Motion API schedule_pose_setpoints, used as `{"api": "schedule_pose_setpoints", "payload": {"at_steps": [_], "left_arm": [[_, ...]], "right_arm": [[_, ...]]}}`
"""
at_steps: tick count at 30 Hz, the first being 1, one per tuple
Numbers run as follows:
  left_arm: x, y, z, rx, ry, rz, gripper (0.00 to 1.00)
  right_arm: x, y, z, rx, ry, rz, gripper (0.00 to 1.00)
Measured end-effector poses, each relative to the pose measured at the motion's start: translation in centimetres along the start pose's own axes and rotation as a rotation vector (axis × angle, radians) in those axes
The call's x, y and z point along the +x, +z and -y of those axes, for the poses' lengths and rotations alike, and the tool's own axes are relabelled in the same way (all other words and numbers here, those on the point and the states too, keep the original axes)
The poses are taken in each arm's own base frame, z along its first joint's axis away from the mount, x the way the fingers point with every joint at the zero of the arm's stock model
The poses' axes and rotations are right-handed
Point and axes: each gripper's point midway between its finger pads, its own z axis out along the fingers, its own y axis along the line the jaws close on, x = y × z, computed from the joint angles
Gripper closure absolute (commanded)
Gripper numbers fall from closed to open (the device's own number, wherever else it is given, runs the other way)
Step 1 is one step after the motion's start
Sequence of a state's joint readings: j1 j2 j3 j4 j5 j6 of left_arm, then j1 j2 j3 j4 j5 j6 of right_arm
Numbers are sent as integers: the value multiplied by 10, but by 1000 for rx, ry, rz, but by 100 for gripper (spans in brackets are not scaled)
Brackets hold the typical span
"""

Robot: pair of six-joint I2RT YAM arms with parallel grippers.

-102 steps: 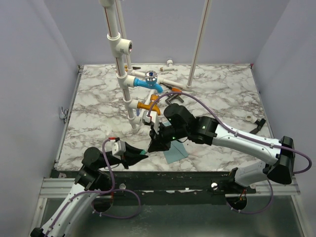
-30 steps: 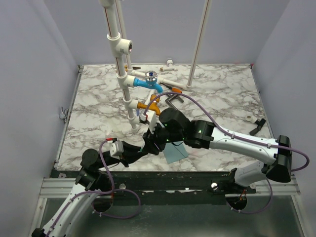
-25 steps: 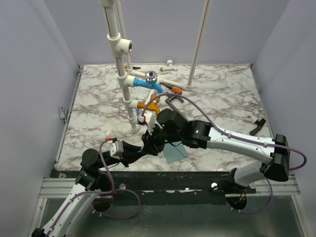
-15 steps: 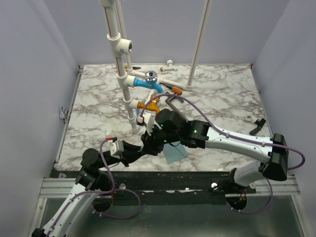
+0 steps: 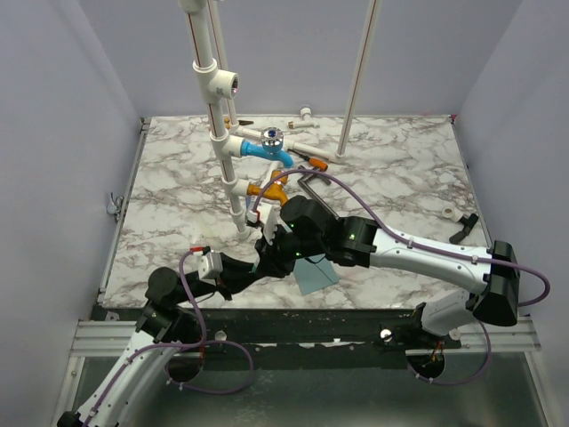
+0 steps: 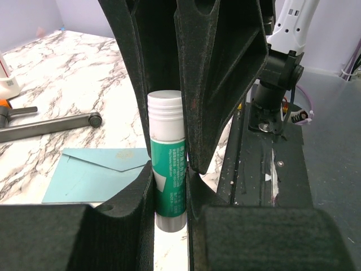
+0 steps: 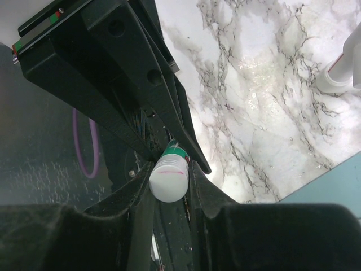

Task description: Place the letter into the envelope and seal it

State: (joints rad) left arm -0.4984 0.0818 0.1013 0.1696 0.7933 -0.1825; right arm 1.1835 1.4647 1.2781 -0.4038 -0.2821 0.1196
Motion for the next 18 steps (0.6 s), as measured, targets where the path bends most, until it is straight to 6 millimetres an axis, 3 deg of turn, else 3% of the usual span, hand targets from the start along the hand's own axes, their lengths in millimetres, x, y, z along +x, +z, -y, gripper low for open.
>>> {"api": "schedule_pose_setpoints", "payload": {"at_steps": [4, 7, 8, 10, 18], "left_arm": [[-1, 0, 0, 1, 2, 3, 97], [-2, 0, 0, 1, 2, 7, 47], [-2, 0, 0, 0, 3, 8, 35], [-2, 0, -2, -13, -4, 8, 21], [-5, 1, -2, -13, -1, 20, 8]], "right_arm": [[-1, -1, 0, -1, -2, 5, 100], [-2, -2, -1, -2, -4, 9, 100], [-2, -2, -1, -1, -4, 11, 99], [-3, -5, -3, -6, -1, 14, 99], [-8, -15, 3, 48, 8, 47, 99]]}}
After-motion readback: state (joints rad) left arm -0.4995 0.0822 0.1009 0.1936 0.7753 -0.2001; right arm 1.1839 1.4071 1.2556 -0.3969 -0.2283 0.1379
